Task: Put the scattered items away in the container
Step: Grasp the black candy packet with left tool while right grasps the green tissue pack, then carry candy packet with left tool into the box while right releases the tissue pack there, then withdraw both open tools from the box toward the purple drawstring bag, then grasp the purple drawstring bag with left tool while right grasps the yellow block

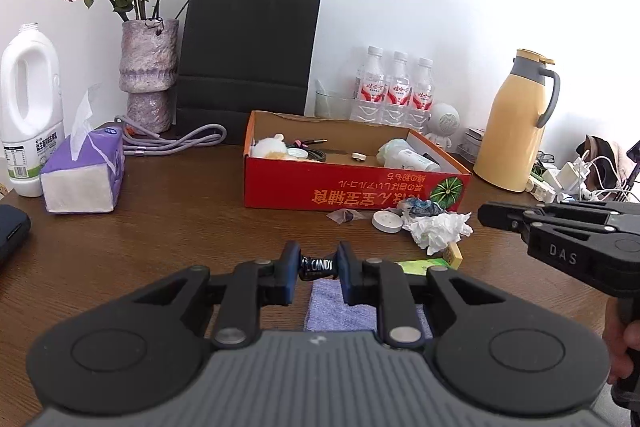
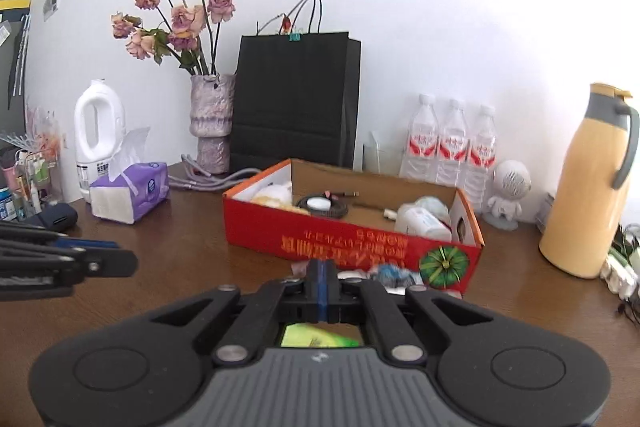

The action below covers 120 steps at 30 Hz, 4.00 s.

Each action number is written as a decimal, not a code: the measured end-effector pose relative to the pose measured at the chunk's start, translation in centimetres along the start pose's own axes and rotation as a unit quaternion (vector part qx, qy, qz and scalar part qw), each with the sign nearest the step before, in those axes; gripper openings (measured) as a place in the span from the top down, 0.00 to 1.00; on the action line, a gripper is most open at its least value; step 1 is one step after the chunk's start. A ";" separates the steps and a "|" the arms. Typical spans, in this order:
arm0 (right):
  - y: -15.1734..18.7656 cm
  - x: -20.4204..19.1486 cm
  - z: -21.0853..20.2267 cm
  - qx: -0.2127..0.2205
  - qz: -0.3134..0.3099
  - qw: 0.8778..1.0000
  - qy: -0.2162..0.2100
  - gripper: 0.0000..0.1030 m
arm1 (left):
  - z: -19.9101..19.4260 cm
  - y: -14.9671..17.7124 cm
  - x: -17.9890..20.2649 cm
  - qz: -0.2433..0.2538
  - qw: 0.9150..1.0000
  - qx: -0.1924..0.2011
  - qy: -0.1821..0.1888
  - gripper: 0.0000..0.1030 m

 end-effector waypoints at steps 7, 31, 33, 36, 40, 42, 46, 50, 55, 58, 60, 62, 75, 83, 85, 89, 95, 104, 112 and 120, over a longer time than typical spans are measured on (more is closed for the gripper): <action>3.0 -0.5 3.9 -0.051 0.050 0.997 -0.004 0.14 | 1.1 1.4 0.4 -0.003 1.000 -0.023 0.010 0.80; -0.1 2.4 -2.8 0.032 0.094 0.995 0.025 0.40 | 0.4 -1.8 3.3 0.022 0.998 0.023 0.055 0.80; -2.7 4.5 -1.4 0.046 0.095 0.994 0.020 0.40 | 2.6 -5.0 3.7 0.041 0.997 0.047 0.050 0.80; -7.4 8.1 2.0 0.059 0.096 0.994 0.013 0.40 | 7.8 -11.0 3.6 0.055 0.996 0.046 0.046 0.80; -13.6 12.8 10.3 0.025 0.117 0.992 -0.029 0.40 | 16.3 -18.0 2.4 0.042 0.999 0.001 0.025 0.80; -15.1 14.3 15.0 -0.017 0.136 0.990 -0.045 0.40 | 20.5 -20.2 1.5 0.042 0.999 -0.023 0.005 0.80; -15.9 14.7 22.9 -0.091 0.116 0.989 -0.031 0.40 | 27.0 -21.5 0.0 0.052 0.997 -0.045 -0.044 0.80; -14.6 14.1 28.7 -0.154 0.080 0.985 -0.017 0.40 | 32.0 -19.4 -1.8 0.059 0.992 -0.096 -0.049 0.79; -12.4 14.2 33.5 -0.211 0.058 0.976 -0.015 0.40 | 35.3 -17.6 -3.2 0.047 0.990 -0.124 -0.050 0.75; -11.5 14.9 35.3 -0.239 0.075 0.967 -0.034 0.39 | 36.3 -18.3 -4.2 0.013 0.988 -0.149 -0.031 0.61; -11.2 15.2 35.9 -0.260 0.080 0.962 -0.033 0.39 | 36.5 -18.7 -4.1 0.022 0.988 -0.147 -0.039 0.56; -11.2 15.5 36.1 -0.269 0.088 0.958 -0.038 0.38 | 36.6 -19.0 -4.3 0.020 0.988 -0.148 -0.043 0.53; -14.8 18.6 30.2 -0.276 0.139 0.951 -0.022 0.24 | 31.4 -19.7 -2.5 -0.002 0.983 -0.179 -0.040 0.20; -13.8 17.3 24.0 -0.268 0.132 0.954 0.004 0.20 | 25.8 -19.2 -1.4 -0.049 0.973 -0.212 -0.077 0.01; -13.2 16.2 22.1 -0.244 0.128 0.961 0.002 0.20 | 23.8 -19.0 -1.1 -0.047 0.977 -0.190 -0.085 0.00; -12.2 12.8 17.0 -0.135 0.080 0.987 0.026 0.20 | 18.3 -16.5 -0.2 -0.038 0.996 -0.065 -0.052 0.00; -7.7 9.1 9.7 0.052 0.069 0.995 0.048 0.20 | 11.9 -11.3 2.1 -0.001 0.998 0.052 -0.023 0.00; -0.7 4.0 0.2 0.072 0.087 0.992 0.056 0.18 | 2.4 -2.2 2.8 -0.019 0.998 0.044 -0.034 0.00; 6.7 -1.7 -6.4 0.013 0.079 0.995 0.055 0.18 | -3.2 5.7 2.3 0.008 1.000 -0.017 -0.021 0.00; 4.7 2.4 0.0 -0.033 0.086 0.993 0.078 0.41 | 1.8 4.1 2.9 0.020 0.999 -0.030 -0.017 0.08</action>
Point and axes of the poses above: each gripper's, at about its wrist camera, not at the fingertips, and z roughly the way its jaws point, x to its right, y to its underside, the point moved 1 cm from there along z, roughly the way its jaws point, and after that the axes turned 8 degrees about -z, right-handed, at the moved point
